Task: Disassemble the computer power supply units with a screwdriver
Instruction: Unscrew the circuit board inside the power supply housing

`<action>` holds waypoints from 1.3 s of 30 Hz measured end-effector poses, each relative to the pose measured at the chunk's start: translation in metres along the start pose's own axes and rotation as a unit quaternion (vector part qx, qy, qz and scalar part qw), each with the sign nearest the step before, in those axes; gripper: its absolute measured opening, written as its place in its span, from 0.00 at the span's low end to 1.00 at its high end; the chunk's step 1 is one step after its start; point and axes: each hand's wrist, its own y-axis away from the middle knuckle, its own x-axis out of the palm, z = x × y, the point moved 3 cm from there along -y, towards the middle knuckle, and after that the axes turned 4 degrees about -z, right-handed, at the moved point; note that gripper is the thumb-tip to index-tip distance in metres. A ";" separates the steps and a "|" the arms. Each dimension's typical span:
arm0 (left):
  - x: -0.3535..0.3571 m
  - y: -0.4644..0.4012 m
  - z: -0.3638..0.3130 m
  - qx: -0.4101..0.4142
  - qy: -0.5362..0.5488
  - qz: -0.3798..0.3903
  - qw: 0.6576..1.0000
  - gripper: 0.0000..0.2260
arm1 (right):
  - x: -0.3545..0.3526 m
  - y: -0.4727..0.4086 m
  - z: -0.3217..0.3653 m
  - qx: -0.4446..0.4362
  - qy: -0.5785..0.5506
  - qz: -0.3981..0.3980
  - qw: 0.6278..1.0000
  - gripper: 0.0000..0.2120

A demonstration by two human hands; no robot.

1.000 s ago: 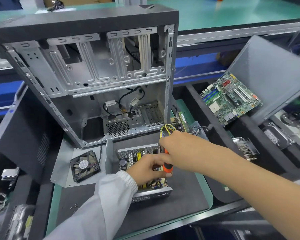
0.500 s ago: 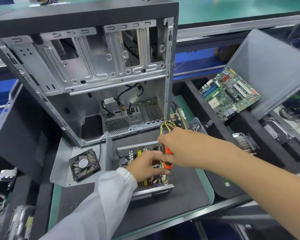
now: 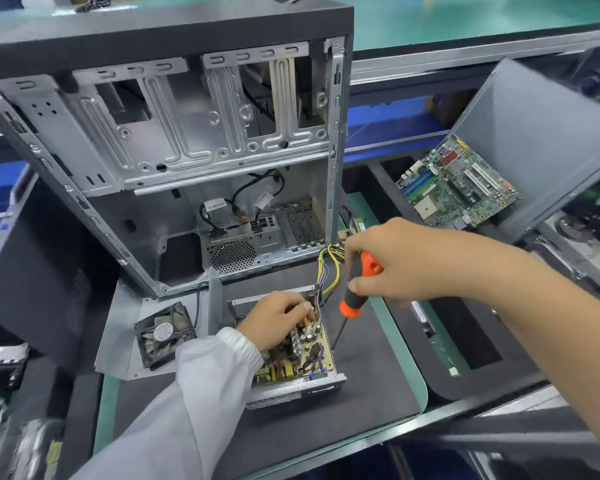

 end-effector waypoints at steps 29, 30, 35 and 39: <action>-0.022 -0.017 -0.001 -0.140 0.388 -0.016 0.911 0.15 | -0.017 0.004 -0.054 0.099 -0.259 -0.145 0.950 0.06; -0.024 -0.025 -0.006 -0.139 0.336 -0.044 0.931 0.14 | -0.015 0.003 -0.055 0.104 -0.241 -0.143 0.954 0.06; -0.018 -0.059 -0.030 -0.070 -0.091 -0.095 0.989 0.22 | 0.002 -0.001 -0.057 0.121 -0.161 -0.147 0.968 0.09; 0.006 -0.073 -0.036 -0.029 -0.315 -0.025 0.948 0.31 | 0.022 -0.011 -0.057 0.104 -0.054 -0.178 0.977 0.13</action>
